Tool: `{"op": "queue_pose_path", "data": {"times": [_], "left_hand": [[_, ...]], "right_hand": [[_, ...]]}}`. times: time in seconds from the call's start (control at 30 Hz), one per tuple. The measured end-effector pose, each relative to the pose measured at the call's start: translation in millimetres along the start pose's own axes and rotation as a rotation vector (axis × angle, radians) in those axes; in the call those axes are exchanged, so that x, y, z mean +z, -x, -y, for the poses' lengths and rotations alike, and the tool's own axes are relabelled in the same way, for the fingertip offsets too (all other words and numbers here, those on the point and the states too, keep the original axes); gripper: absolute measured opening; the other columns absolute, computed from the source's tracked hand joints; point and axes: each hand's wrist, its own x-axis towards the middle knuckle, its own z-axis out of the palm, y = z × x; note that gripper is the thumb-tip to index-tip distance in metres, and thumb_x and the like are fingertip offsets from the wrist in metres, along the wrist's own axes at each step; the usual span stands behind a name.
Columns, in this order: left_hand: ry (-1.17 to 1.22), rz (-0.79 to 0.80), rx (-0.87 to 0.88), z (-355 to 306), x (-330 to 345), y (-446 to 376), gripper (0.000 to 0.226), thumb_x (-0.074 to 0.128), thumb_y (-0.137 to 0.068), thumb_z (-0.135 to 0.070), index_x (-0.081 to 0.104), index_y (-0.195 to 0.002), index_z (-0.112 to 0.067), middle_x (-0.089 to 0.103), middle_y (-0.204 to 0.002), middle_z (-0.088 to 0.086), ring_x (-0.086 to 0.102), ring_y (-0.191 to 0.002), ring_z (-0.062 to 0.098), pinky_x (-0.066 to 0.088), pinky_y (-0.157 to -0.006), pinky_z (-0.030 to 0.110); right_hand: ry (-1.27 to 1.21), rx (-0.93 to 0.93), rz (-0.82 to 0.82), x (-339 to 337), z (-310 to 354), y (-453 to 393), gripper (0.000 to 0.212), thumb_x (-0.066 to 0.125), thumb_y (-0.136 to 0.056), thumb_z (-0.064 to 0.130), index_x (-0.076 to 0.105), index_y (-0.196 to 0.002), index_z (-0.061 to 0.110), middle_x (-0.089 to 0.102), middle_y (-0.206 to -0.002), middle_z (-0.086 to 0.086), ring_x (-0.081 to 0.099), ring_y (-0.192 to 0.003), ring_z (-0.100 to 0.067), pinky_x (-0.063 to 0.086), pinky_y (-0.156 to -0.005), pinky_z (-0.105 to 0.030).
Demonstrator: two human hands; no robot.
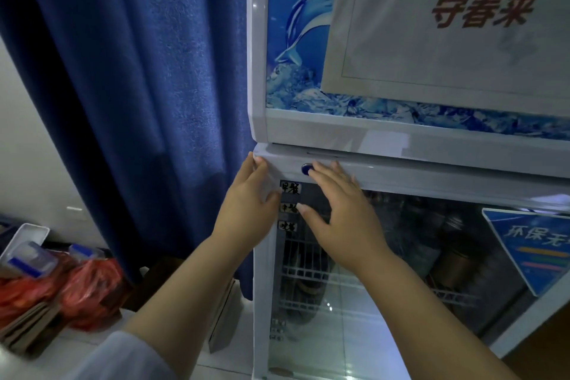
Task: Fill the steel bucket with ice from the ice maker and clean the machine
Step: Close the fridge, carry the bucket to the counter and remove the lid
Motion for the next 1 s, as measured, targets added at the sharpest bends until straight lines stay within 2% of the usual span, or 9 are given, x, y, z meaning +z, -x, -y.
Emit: {"op": "queue_pose_path", "data": {"times": [0.07, 0.17, 0.33, 0.4, 0.6, 0.67, 0.77, 0.87, 1.0], "left_hand": [[0.025, -0.065, -0.094, -0.9, -6.3, 6.1, 0.038, 0.057, -0.090, -0.020, 0.054, -0.129, -0.019, 0.045, -0.138, -0.005, 0.045, -0.123, 0.011, 0.040, -0.099, 0.026], [0.042, -0.123, -0.202, 0.7, -11.6, 19.9, 0.033, 0.059, -0.089, -0.029, 0.058, -0.122, -0.023, 0.051, -0.125, -0.006, 0.051, -0.113, 0.010, 0.047, -0.095, 0.034], [0.021, -0.173, -0.308, 14.2, -24.3, 47.9, 0.025, 0.060, -0.089, -0.033, 0.063, -0.111, -0.022, 0.058, -0.108, -0.009, 0.058, -0.095, 0.004, 0.050, -0.081, 0.023], [0.007, -0.190, -0.351, 20.3, -32.5, 61.2, 0.021, 0.059, -0.090, -0.030, 0.063, -0.109, -0.023, 0.058, -0.107, -0.010, 0.057, -0.091, 0.000, 0.045, -0.076, 0.015], [-0.063, -0.224, -0.479, 37.3, -66.1, 97.8, 0.015, 0.058, -0.091, -0.030, 0.063, -0.105, -0.026, 0.058, -0.102, -0.012, 0.054, -0.084, -0.009, 0.038, -0.065, 0.006], [-0.068, -0.241, -0.513, 40.9, -76.8, 107.7, 0.015, 0.059, -0.091, -0.030, 0.064, -0.105, -0.026, 0.060, -0.102, -0.011, 0.056, -0.083, -0.007, 0.040, -0.066, 0.007], [-0.037, -0.295, -0.571, 46.6, -100.6, 128.2, 0.015, 0.059, -0.090, -0.030, 0.063, -0.104, -0.027, 0.063, -0.101, -0.008, 0.061, -0.086, 0.000, 0.052, -0.075, 0.021], [-0.041, -0.321, -0.615, 49.4, -126.7, 152.9, 0.013, 0.058, -0.090, -0.028, 0.064, -0.102, -0.026, 0.062, -0.100, -0.009, 0.060, -0.088, 0.000, 0.055, -0.077, 0.029], [-0.024, -0.369, -0.676, 48.9, -159.4, 185.8, 0.007, 0.060, -0.091, -0.027, 0.061, -0.093, -0.033, 0.064, -0.096, -0.009, 0.061, -0.086, 0.000, 0.051, -0.071, 0.023]], "right_hand": [[-0.109, 0.047, -0.083, -0.1, 4.6, 3.8, 0.049, 0.058, -0.092, 0.034, 0.046, -0.138, 0.021, 0.042, -0.144, 0.010, 0.026, -0.140, -0.007, 0.023, -0.114, -0.026], [-0.239, 0.096, -0.159, 4.1, 11.8, 7.2, 0.033, 0.062, -0.089, 0.031, 0.058, -0.121, 0.021, 0.056, -0.118, 0.009, 0.051, -0.114, -0.010, 0.045, -0.096, -0.029], [-0.413, 0.166, -0.080, 22.8, 23.7, 10.2, 0.021, 0.063, -0.088, 0.032, 0.061, -0.108, 0.026, 0.059, -0.107, 0.015, 0.055, -0.101, -0.001, 0.039, -0.079, -0.007], [-0.488, 0.192, -0.027, 33.6, 30.3, 12.4, 0.019, 0.063, -0.088, 0.033, 0.062, -0.106, 0.027, 0.062, -0.106, 0.013, 0.056, -0.099, 0.000, 0.040, -0.077, -0.008], [-0.663, 0.249, 0.126, 64.8, 59.4, 17.9, 0.013, 0.066, -0.087, 0.031, 0.064, -0.098, 0.026, 0.063, -0.097, 0.014, 0.058, -0.097, -0.002, 0.046, -0.081, -0.019], [-0.675, 0.250, 0.173, 73.1, 67.7, 19.7, 0.012, 0.066, -0.087, 0.033, 0.064, -0.097, 0.027, 0.064, -0.096, 0.015, 0.058, -0.096, -0.001, 0.047, -0.080, -0.019], [-0.680, 0.234, 0.241, 86.4, 89.2, 22.5, 0.011, 0.066, -0.086, 0.036, 0.064, -0.095, 0.030, 0.065, -0.095, 0.016, 0.059, -0.096, -0.001, 0.049, -0.078, -0.020], [-0.693, 0.210, 0.327, 96.5, 115.4, 27.6, 0.012, 0.064, -0.087, 0.037, 0.064, -0.097, 0.030, 0.065, -0.094, 0.016, 0.059, -0.095, 0.000, 0.046, -0.072, -0.013], [-0.726, 0.154, 0.399, 107.8, 153.8, 37.7, 0.011, 0.065, -0.087, 0.035, 0.065, -0.094, 0.027, 0.066, -0.088, 0.016, 0.060, -0.089, 0.002, 0.046, -0.071, -0.012]]}}
